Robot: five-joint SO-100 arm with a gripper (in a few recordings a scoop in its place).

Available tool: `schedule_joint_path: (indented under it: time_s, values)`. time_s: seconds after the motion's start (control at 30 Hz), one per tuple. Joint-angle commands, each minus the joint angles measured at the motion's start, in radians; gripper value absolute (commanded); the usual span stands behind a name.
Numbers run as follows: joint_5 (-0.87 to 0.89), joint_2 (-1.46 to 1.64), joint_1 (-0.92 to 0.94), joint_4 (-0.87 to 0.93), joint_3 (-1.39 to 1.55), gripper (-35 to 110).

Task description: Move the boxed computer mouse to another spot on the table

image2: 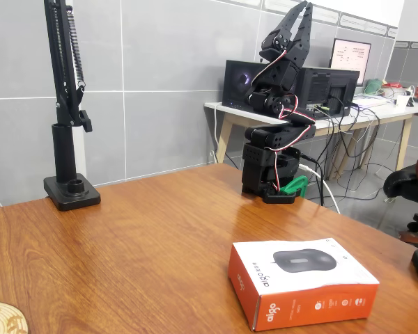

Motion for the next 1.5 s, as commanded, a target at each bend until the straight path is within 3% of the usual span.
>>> schedule_joint_path:
  time_s: [0.0,1.33,1.4,1.43,1.47]
  values:
    - [-0.006,0.002,0.006,0.005,-0.002,0]
    - [-0.006,0.002,0.006,0.005,-0.002,0]
    - [-0.023,0.002,0.006,0.006,-0.002,5]
    - [-0.044,0.002,0.017,0.006,-0.002,0]
    - [-0.104,0.002,0.034,0.008,-0.002,6]
